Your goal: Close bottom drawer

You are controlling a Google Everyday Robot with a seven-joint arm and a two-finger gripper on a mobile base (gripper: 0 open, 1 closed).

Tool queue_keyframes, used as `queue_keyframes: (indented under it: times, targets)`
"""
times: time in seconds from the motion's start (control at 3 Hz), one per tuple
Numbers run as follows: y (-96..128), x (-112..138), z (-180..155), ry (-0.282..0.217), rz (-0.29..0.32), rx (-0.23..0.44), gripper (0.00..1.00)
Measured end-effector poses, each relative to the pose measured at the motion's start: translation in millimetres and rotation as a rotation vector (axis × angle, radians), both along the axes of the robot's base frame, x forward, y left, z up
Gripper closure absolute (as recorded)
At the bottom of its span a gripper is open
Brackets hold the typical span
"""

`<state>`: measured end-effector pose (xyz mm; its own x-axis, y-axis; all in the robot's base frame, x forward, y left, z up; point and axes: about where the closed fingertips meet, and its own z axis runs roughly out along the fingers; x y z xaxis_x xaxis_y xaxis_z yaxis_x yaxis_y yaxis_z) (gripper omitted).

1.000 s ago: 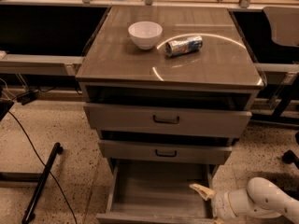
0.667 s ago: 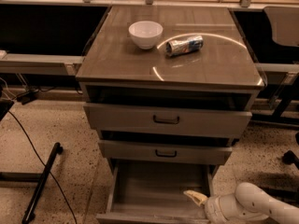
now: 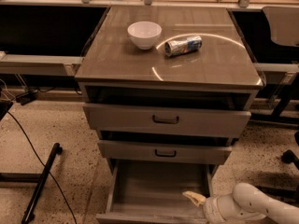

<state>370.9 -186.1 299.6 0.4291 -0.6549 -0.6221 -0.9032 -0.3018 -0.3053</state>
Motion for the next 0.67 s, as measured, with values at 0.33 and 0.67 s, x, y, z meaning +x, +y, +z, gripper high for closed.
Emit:
queue_keyframes:
  times: [0.33,0.67]
  targets:
    - [-1,-12,-31,0.103,-0.047,-0.064,0.0]
    - [-10,-35,-64,0.198,-0.149,-0.186,0.19]
